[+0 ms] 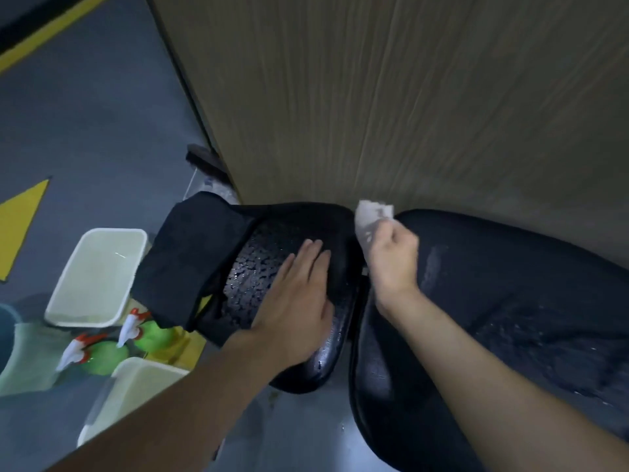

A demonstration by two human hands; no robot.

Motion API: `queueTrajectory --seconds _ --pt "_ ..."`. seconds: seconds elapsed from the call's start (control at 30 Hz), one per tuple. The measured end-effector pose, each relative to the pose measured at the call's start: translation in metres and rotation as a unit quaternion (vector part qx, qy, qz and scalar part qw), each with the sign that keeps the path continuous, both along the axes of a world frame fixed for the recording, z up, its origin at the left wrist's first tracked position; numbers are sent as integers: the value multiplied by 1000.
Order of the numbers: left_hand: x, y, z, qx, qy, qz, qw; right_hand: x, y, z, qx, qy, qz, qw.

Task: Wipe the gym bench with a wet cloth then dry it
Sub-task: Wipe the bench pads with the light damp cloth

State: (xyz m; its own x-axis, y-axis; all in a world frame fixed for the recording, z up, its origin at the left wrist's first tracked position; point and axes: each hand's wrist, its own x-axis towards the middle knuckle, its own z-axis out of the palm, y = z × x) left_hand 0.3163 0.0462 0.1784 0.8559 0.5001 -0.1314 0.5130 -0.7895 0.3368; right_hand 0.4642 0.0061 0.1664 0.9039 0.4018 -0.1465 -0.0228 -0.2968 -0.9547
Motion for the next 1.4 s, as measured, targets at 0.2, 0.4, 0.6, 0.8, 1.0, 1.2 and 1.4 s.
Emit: queueTrajectory --seconds 0.2,0.4,0.6,0.8,1.0,1.2,1.4 --pt "30 -27 -28 25 99 -23 994 63 -50 26 -23 -182 14 983" --pt "34 -28 -34 37 131 -22 990 75 -52 -37 -433 -360 301 770" --pt "36 -28 -33 -15 99 3 995 35 -74 -30 -446 -352 338 750" --pt "34 -25 -27 -125 36 33 991 -59 -136 -34 -403 -366 351 762" --pt "13 -50 -26 -121 26 -11 992 -114 -197 -35 -415 -393 363 736" --pt "10 -65 -30 -100 15 -15 995 -79 -183 -32 -427 -369 351 747" --pt "13 -71 -39 38 62 -42 996 23 -124 -27 -447 -323 321 770"
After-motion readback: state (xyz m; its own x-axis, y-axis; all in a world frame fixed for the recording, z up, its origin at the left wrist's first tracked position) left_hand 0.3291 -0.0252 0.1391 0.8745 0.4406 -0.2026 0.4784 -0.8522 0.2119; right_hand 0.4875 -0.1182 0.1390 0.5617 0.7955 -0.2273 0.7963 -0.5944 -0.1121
